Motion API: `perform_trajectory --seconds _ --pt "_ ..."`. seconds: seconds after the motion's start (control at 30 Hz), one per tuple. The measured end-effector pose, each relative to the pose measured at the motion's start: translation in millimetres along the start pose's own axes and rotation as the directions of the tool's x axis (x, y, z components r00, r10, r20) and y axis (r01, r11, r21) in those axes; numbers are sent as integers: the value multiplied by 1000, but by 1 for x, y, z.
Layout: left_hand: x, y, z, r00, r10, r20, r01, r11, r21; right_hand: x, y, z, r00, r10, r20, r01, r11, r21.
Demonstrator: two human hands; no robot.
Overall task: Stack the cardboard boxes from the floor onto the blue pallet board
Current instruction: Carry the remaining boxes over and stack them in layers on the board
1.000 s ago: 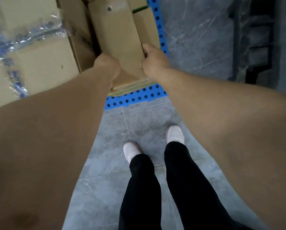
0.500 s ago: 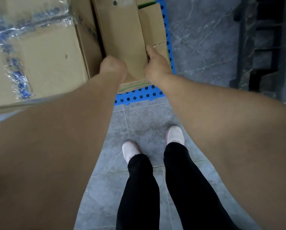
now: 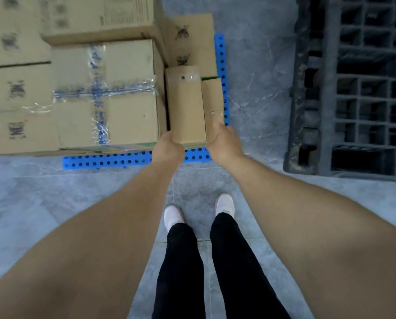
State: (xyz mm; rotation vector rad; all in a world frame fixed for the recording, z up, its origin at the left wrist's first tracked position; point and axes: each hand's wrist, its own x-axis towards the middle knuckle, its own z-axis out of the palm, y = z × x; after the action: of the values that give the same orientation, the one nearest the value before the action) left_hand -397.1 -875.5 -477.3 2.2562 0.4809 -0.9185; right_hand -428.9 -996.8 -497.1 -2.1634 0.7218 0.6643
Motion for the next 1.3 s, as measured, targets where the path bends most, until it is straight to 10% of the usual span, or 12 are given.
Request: perform_trajectory --seconds 0.4,1.3 --pt "-143 -25 -106 993 109 -44 -99 979 180 -143 -74 -49 980 -168 104 187 961 -205" --pt "-225 -216 -334 808 -236 -540 9 921 -389 -282 -362 112 674 -654 344 714 457 -530"
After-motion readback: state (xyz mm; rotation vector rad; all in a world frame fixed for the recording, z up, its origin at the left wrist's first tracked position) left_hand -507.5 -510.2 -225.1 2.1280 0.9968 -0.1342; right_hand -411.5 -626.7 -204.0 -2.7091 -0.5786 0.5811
